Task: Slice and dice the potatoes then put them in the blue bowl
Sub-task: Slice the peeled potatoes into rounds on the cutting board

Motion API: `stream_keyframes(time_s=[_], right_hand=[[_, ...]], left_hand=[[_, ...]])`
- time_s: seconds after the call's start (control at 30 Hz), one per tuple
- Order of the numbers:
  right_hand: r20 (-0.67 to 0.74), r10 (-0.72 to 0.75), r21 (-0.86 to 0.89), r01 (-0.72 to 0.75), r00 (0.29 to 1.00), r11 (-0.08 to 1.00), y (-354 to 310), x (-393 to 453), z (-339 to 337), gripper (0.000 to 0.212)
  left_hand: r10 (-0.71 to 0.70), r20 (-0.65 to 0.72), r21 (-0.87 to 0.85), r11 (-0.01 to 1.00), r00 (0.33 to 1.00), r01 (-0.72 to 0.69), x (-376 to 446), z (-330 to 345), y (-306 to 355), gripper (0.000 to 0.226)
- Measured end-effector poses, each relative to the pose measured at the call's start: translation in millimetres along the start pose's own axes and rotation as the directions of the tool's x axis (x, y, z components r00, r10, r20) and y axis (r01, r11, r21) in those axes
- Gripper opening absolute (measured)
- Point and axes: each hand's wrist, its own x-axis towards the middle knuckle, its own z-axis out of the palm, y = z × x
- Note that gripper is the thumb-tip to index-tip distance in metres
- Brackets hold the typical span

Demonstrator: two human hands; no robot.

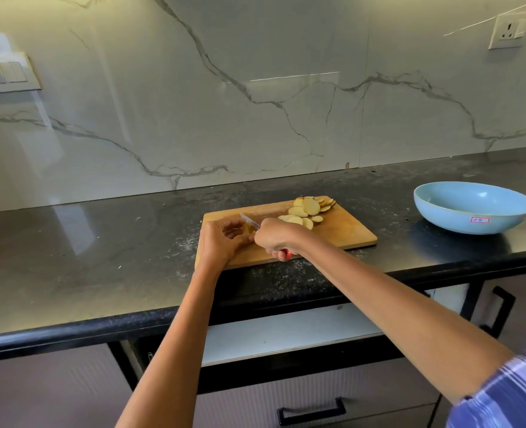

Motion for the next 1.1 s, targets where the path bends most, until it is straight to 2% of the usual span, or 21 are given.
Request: stream_keyframes(time_s=[0.1, 0.23, 0.33, 0.4, 0.5, 0.57, 0.67, 0.8, 0.93, 1.1], right_hand=[[0.01, 0.007, -0.052, -0.006, 1.0, 0.999, -3.3, 4.7, 1.8, 0.037], [0.049, 0.02, -0.068, -0.016, 0.999, 0.998, 4.2, -4.2, -1.8, 0.04], [0.08, 0.022, -0.063, -0.017, 0.997, 0.998, -3.0, -3.7, -3.2, 0.043], [0.127, 0.034, -0.073, -0.024, 0.991, 0.997, -6.2, -1.5, -3.1, 0.037], [0.195, 0.049, -0.116, -0.027, 0.979, 0.993, 1.4, -6.5, -7.8, 0.016], [0.207, 0.065, -0.157, -0.033, 0.976, 0.987, 12.3, -18.6, -12.9, 0.013], [0.171, 0.066, -0.221, -0.027, 0.983, 0.975, 29.5, -33.9, -19.1, 0.03], [0.075, 0.08, -0.252, -0.059, 0.994, 0.966, 44.7, -35.7, -29.0, 0.033], [-0.055, 0.045, -0.214, -0.055, 0.998, 0.975, 43.3, -35.1, -32.6, 0.043], [-0.114, -0.011, -0.102, 0.0, 0.993, 0.995, 34.2, -24.1, -22.2, 0.047]], left_hand=[[0.002, -0.003, -0.002, 1.0, 1.0, -0.002, -1.9, -0.5, 3.0, 0.026], [-0.05, 0.002, -0.035, 0.998, 0.999, 0.05, -0.4, 1.9, 3.9, 0.035], [-0.042, -0.007, -0.019, 0.999, 0.999, 0.042, -0.2, 1.0, 4.1, 0.032], [-0.03, -0.011, -0.002, 1.0, 1.0, 0.029, -2.1, 0.4, 5.2, 0.03], [-0.055, -0.008, -0.015, 0.998, 0.998, 0.055, -3.6, -0.7, 6.1, 0.036], [-0.085, -0.005, -0.021, 0.996, 0.996, 0.085, -1.7, 0.3, 5.6, 0.039], [-0.111, -0.03, -0.014, 0.994, 0.993, 0.11, -0.3, 0.8, 3.0, 0.041], [-0.114, -0.04, 0.004, 0.993, 0.993, 0.114, 0.4, -1.0, -0.4, 0.037], [-0.129, 0.001, -0.015, 0.992, 0.992, 0.129, 0.4, -2.1, -0.2, 0.039], [-0.101, -0.003, 0.011, 0.995, 0.995, 0.101, -1.8, -2.3, 3.0, 0.029]])
